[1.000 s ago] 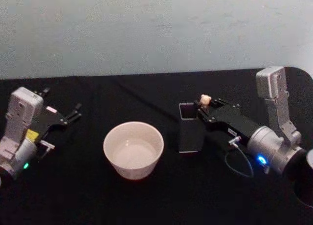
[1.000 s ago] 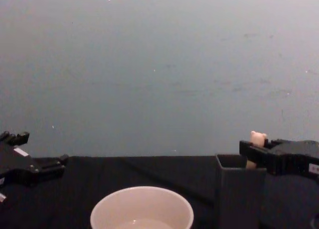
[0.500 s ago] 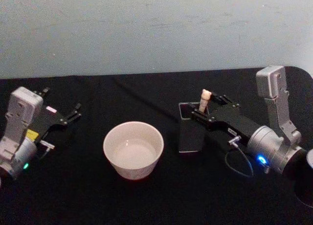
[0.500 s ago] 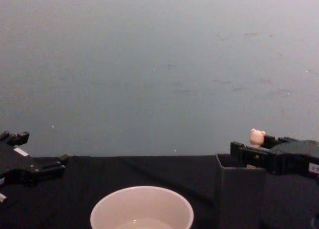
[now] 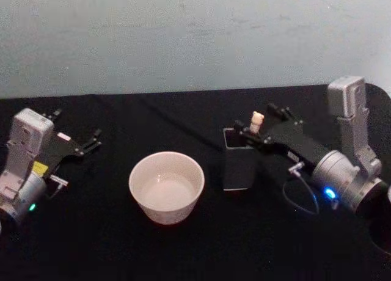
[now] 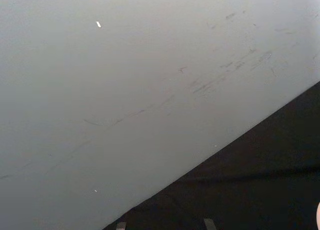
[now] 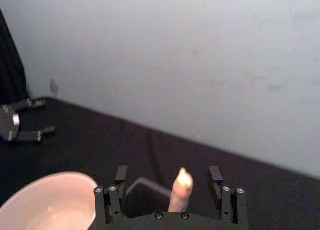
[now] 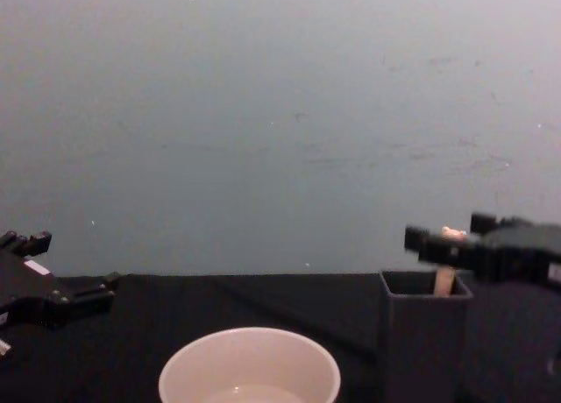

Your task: Pick up the stirring spoon with one hand, stir inside the cup, then place it back in its original position.

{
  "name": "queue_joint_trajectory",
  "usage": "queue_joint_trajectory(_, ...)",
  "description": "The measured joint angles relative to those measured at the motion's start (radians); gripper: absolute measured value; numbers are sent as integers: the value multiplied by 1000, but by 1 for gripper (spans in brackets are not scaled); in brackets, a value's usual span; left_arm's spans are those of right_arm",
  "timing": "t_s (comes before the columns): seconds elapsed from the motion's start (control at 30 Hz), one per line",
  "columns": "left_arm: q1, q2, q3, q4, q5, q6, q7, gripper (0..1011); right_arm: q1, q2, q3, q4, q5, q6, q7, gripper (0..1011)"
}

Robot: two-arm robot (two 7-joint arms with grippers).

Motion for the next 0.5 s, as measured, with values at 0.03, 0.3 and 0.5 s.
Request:
queue_joint_trajectory(0.03,0,0,0,0,0,0,0,1001,0,-1,3,-3,0,-7,0,1002)
queue_joint_trajectory(0.3,0,0,0,0,0,0,0,1001,9,-37,71,-9,-54,-123,-83,1002)
queue_joint_trajectory(0.5,0,0,0,0,0,0,0,1001,21,-56,75,61,-179,-162,-178,1002)
